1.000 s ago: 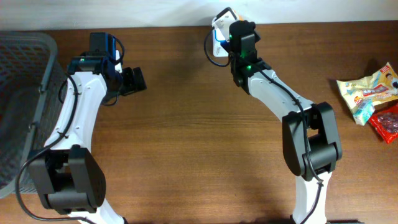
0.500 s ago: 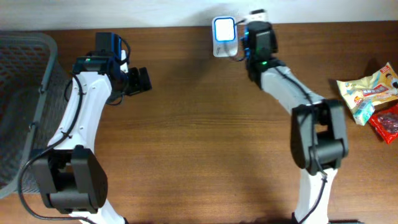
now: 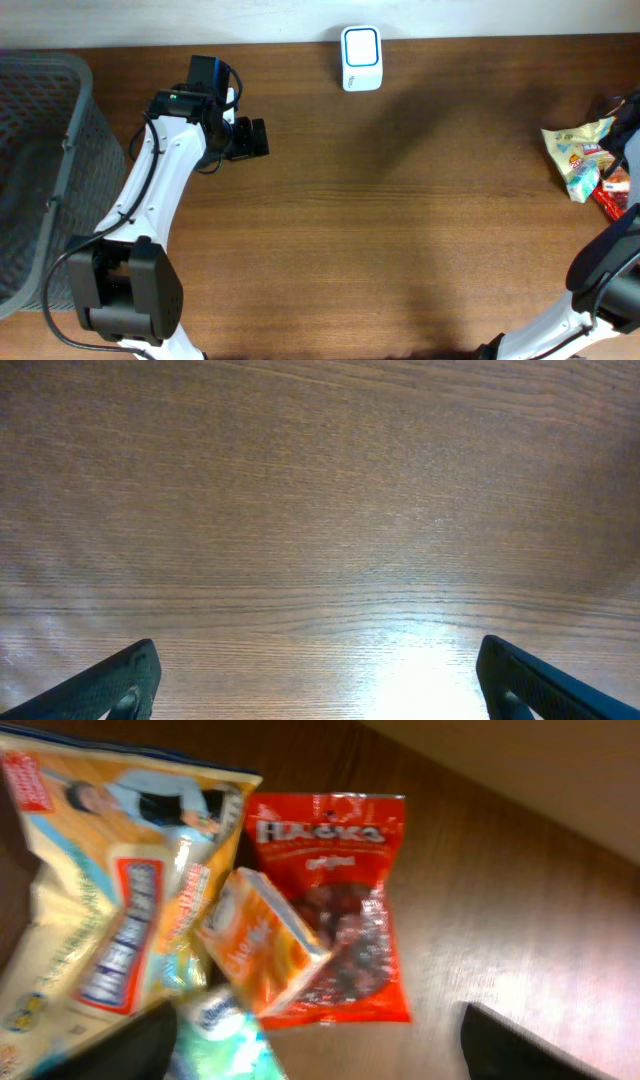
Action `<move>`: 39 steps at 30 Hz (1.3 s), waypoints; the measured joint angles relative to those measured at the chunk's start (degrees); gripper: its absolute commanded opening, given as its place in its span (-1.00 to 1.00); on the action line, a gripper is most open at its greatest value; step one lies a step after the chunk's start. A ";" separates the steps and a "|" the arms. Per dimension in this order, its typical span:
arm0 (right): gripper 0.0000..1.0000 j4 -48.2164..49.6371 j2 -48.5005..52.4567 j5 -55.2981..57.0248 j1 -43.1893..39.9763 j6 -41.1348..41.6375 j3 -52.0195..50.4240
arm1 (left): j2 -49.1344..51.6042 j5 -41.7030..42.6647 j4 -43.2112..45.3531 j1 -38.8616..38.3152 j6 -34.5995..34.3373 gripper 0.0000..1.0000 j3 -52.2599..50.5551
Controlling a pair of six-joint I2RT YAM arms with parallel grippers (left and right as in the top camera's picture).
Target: Scan the item barcode
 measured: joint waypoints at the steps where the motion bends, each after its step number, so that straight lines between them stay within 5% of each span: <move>1: 0.97 -0.68 -0.02 0.02 -0.46 -0.07 0.00 | 0.00 0.00 -0.35 -0.02 0.00 0.98 0.00; 7: 0.98 -9.90 -8.11 -4.44 -0.44 -0.09 -0.15 | 0.00 0.00 -0.59 -0.02 0.00 0.98 0.00; 9: 0.98 -13.68 -19.50 -7.43 0.31 -0.07 -0.74 | 0.00 0.00 -0.15 -0.04 0.00 0.98 0.00; 12: 0.97 -13.38 -41.03 -9.79 8.02 -0.15 -16.50 | 0.00 0.04 -0.39 -0.15 0.00 0.98 -0.07; 17: 0.97 -25.49 -75.65 -33.05 25.42 -3.76 -29.35 | 0.00 0.00 -0.02 -0.15 0.00 0.98 -0.24; 24: 0.97 -30.67 -79.19 -36.37 28.72 -4.02 -29.51 | 0.00 0.00 -0.09 -0.15 0.00 0.99 -0.24; 27: 0.97 -25.49 -88.11 -34.99 30.29 -5.05 -33.81 | 0.00 0.00 -0.07 -0.15 0.00 0.98 -0.24; 32: 0.97 -2.49 -109.53 -37.86 33.09 -16.94 -56.35 | 0.00 0.00 -0.07 -0.17 0.00 0.98 -0.24; 39: 0.97 26.51 -110.88 -39.08 36.11 -23.30 -76.56 | 0.00 0.00 -0.13 -0.15 0.00 0.98 -0.24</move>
